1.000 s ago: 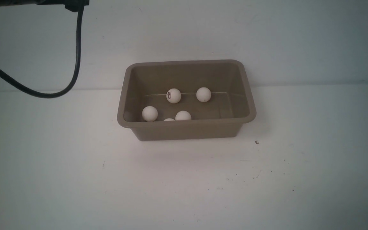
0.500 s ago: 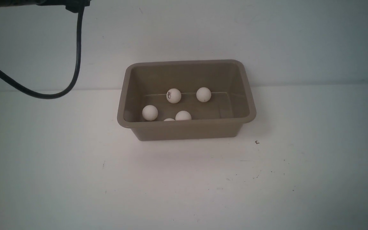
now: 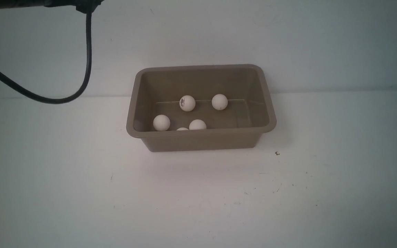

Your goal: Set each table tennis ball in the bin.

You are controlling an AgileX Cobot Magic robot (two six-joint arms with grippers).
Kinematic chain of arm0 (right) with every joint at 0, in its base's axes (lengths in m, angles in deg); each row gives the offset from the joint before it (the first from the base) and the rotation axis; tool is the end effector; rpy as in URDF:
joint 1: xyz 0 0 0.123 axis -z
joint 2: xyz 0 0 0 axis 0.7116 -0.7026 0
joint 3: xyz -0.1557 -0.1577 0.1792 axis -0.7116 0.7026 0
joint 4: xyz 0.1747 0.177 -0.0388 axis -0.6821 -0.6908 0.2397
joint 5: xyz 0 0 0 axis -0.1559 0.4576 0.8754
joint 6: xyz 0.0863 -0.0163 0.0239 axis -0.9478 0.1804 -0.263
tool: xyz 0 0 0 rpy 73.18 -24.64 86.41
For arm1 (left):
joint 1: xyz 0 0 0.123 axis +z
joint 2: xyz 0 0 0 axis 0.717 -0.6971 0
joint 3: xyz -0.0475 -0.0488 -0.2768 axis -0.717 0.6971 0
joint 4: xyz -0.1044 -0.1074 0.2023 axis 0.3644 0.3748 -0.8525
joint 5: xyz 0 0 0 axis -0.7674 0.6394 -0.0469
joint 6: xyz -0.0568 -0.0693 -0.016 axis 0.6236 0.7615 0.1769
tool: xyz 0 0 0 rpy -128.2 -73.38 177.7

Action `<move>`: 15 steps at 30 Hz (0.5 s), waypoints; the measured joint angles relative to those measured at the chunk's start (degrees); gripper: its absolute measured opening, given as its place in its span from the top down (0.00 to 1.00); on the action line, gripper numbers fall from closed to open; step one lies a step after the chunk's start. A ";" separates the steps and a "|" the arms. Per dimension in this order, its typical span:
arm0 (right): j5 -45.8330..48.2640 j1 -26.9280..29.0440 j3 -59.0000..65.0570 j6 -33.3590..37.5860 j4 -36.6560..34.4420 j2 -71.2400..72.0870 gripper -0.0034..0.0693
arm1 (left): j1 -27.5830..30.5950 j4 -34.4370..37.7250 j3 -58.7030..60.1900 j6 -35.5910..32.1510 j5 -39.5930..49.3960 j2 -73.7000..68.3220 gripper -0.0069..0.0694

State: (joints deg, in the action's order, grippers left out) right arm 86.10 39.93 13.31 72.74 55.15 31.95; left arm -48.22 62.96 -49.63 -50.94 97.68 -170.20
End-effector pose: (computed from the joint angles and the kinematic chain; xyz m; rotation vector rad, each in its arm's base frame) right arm 0.0506 0.0107 0.1718 -0.3587 1.8567 -0.0394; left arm 0.3485 -0.0520 0.4112 0.4428 1.7741 -0.3290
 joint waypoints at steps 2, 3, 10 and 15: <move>-0.02 0.05 0.00 0.00 0.00 0.00 0.29 | 0.00 1.97 0.00 0.00 0.00 -0.39 0.21; -0.07 0.05 0.00 0.00 0.00 0.00 0.29 | 0.00 3.58 0.00 0.00 0.00 -0.71 0.21; -0.07 0.05 0.00 0.00 -0.06 0.00 0.29 | 0.00 22.19 0.00 0.13 6.07 -2.03 0.21; -0.07 0.05 0.05 -0.21 -0.06 0.00 0.29 | 0.00 30.59 0.00 0.18 10.52 -2.33 0.21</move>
State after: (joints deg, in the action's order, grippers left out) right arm 86.04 39.97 13.36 72.53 55.09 31.95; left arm -48.22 93.54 -49.63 -50.76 108.20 -172.52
